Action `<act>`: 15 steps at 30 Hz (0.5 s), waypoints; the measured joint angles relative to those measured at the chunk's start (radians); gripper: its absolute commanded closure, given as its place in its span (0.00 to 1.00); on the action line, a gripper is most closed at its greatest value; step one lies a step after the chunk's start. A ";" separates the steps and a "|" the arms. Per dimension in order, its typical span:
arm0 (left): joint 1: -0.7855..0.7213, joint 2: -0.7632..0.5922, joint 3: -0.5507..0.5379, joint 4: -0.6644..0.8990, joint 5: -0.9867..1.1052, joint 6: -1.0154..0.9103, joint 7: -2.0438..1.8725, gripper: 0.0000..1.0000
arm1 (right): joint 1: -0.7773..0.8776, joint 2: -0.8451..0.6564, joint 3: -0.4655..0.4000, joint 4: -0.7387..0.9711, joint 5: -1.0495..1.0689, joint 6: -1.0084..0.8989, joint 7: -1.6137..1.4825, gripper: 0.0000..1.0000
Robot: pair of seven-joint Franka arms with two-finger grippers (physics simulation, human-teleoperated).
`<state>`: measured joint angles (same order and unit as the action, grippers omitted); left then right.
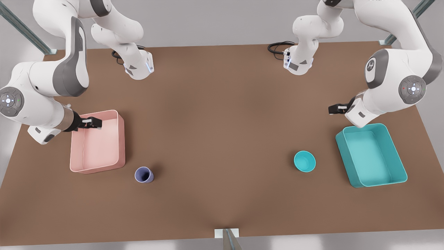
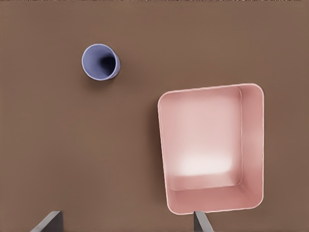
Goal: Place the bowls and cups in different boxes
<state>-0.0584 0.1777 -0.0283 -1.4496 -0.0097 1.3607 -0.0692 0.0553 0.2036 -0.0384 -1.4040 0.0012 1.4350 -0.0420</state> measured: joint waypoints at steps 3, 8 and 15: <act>0.002 0.022 -0.002 0.003 0.000 0.011 -0.007 0.00 | 0.000 0.004 0.001 -0.001 -0.001 0.010 0.001 0.00; -0.119 0.268 -0.044 0.019 0.063 0.147 -0.018 0.00 | 0.059 0.248 0.009 0.167 -0.003 0.085 -0.002 0.00; -0.145 0.461 -0.041 -0.051 0.122 0.475 -0.028 0.00 | 0.068 0.491 0.003 0.179 -0.004 0.328 -0.004 0.00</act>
<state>-0.2034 0.6387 -0.0689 -1.5003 0.1127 1.8357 -0.0970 0.1228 0.6942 -0.0352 -1.2247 -0.0028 1.7631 -0.0459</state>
